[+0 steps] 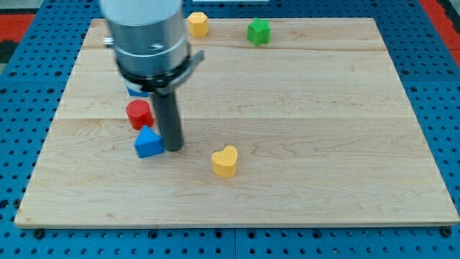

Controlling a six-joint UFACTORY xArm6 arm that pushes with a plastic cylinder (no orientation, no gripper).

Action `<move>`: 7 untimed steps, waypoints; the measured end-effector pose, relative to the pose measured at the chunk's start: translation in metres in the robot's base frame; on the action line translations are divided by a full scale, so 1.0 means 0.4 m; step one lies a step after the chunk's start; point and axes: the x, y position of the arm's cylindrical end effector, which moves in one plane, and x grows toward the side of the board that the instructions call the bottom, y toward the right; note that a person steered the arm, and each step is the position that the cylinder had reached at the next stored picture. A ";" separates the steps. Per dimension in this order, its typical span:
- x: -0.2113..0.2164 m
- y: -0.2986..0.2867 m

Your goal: Push the yellow hexagon close to the green circle

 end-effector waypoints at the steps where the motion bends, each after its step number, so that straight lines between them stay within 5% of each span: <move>1: 0.000 -0.050; 2: -0.047 0.114; 4: -0.391 0.474; 5: -0.568 0.504; 7: -0.704 0.522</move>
